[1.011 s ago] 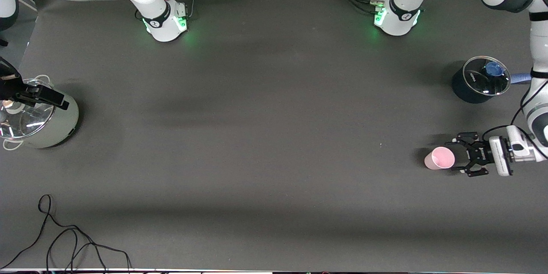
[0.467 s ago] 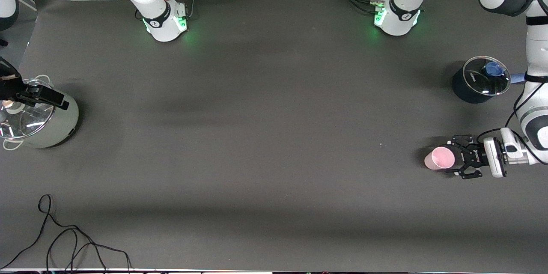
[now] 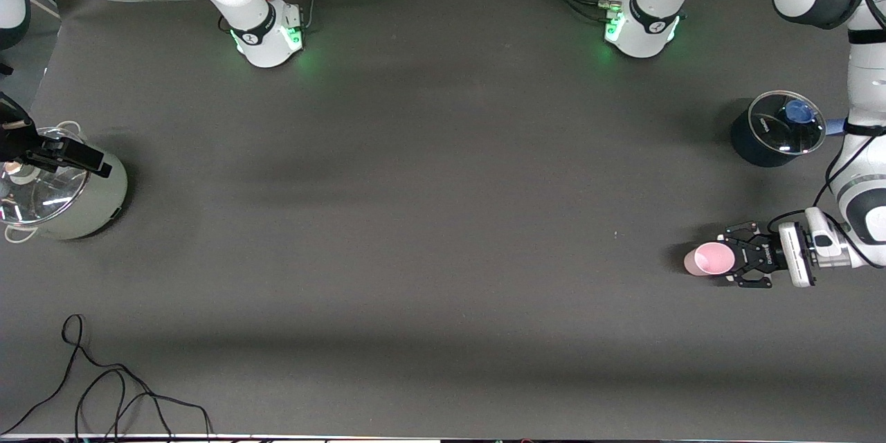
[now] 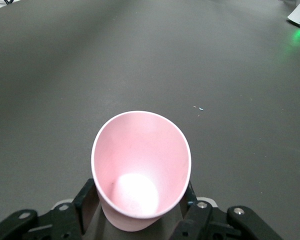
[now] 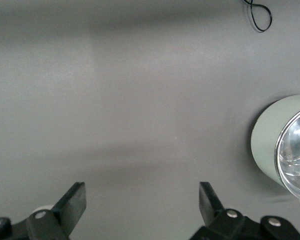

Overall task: Transfer pink cup from left to right arm
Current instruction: 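Close the left gripper on the pink cup rim and lift it, then carry the pink cup with the left gripper while the right gripper approaches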

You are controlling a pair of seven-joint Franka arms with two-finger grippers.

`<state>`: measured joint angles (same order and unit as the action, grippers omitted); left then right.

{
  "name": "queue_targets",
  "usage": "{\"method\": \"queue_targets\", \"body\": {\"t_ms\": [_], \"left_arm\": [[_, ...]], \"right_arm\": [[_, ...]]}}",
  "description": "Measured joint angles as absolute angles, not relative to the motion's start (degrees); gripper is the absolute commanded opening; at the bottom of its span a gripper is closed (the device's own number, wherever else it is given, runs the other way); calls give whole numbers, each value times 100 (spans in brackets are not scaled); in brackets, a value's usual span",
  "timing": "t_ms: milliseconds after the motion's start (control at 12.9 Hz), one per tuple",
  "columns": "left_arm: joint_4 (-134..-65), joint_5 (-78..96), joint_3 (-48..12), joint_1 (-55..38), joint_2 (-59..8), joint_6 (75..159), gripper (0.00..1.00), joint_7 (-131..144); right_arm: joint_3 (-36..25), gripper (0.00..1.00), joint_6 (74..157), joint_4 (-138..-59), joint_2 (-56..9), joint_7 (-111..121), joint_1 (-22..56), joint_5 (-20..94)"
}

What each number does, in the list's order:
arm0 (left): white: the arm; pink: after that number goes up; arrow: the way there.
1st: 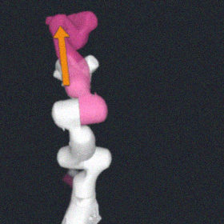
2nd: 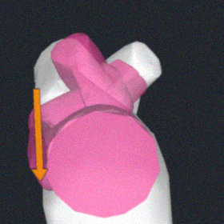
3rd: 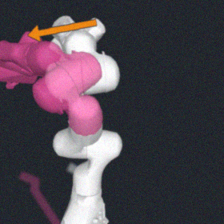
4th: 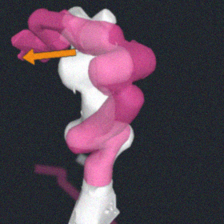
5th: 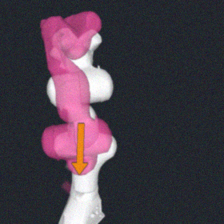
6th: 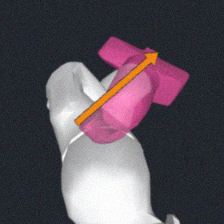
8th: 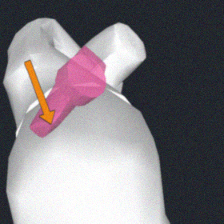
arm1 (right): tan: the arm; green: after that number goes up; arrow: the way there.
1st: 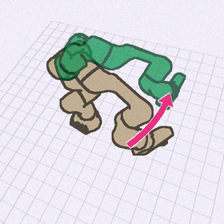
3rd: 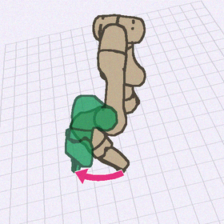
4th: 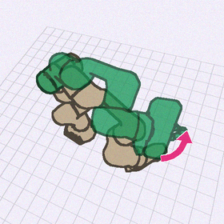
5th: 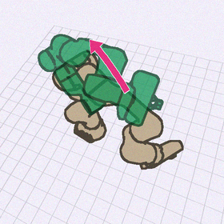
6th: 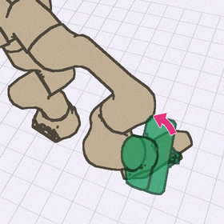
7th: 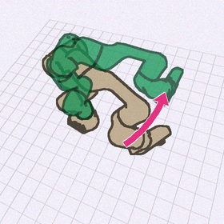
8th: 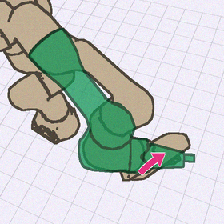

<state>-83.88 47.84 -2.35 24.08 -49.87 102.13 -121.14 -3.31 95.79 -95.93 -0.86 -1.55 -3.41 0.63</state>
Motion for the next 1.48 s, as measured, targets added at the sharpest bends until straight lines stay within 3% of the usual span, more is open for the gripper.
{"method": "queue_targets", "body": {"t_ms": [622, 1478], "left_arm": [[-7785, 4833, -1129, 2137, -4973, 10547, 4, -10929], [-7568, 4847, -2730, 424, -4970, 14114, 5, -8666]], "right_arm": [[-331, 100, 9579, -9592, -86, -155, -340, 63], [-321, 100, 9580, -9457, -186, -155, -335, 63]]}}
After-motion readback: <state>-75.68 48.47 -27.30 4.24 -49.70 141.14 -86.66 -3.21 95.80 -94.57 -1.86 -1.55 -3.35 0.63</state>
